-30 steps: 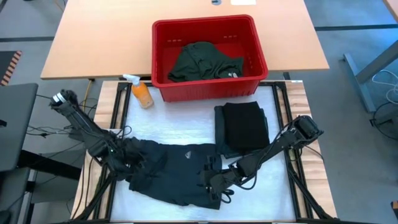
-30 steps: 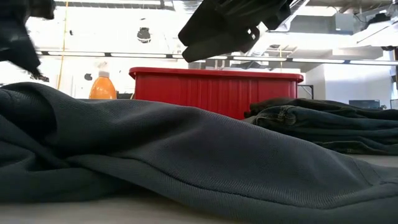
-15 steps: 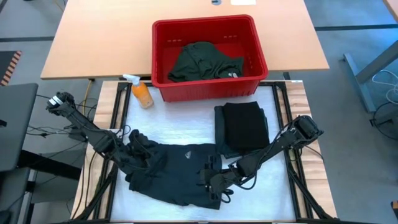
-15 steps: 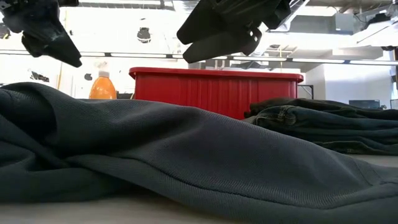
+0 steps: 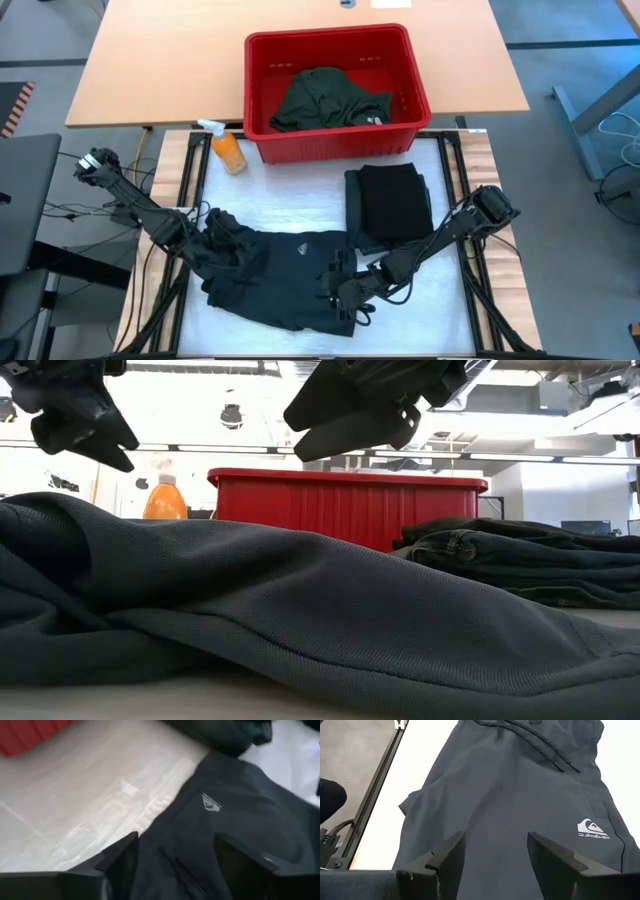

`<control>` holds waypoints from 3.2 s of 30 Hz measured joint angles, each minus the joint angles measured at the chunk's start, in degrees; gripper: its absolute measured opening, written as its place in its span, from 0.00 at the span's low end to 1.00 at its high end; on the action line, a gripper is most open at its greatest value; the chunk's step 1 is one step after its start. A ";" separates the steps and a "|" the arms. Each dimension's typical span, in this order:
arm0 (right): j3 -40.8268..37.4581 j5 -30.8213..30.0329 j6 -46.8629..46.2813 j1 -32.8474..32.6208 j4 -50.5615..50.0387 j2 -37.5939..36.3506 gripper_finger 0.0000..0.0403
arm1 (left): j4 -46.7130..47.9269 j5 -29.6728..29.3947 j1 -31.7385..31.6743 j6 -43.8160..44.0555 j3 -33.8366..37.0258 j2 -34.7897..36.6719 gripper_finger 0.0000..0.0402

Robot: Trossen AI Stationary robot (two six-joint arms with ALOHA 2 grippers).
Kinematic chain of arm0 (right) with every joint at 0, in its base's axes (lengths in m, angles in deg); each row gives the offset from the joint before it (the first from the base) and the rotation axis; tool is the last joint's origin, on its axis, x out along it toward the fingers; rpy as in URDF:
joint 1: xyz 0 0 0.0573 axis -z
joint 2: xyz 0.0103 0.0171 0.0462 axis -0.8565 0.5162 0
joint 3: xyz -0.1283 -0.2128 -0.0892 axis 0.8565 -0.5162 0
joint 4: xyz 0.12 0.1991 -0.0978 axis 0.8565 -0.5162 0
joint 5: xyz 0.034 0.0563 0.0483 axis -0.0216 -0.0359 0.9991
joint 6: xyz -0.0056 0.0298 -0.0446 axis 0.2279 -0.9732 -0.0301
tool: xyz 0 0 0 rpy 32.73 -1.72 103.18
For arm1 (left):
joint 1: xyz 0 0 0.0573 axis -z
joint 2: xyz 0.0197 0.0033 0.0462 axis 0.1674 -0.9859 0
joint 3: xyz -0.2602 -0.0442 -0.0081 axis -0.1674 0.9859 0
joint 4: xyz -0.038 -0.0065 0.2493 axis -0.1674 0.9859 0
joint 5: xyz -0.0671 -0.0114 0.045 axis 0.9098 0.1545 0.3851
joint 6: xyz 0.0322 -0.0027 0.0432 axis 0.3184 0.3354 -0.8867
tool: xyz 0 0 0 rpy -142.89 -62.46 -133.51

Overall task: Fold Laundry from Bin
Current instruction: Fold the black shorts

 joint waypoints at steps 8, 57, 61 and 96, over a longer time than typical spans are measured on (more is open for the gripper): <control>0.00 0.00 -0.04 0.00 0.00 0.00 0.59 | 1.90 6.89 -3.17 11.81 -0.02 0.00 0.72; 0.02 -0.13 3.02 0.79 -0.04 -0.02 0.59 | 29.93 32.21 8.78 34.69 -10.56 -11.36 0.46; 0.02 -0.04 2.76 0.64 -0.04 -0.02 0.59 | 29.99 32.50 8.78 33.47 -10.56 -14.50 0.46; 0.02 0.11 2.63 -0.13 2.10 -0.02 0.59 | 27.72 32.06 8.30 35.74 -10.50 -17.97 0.77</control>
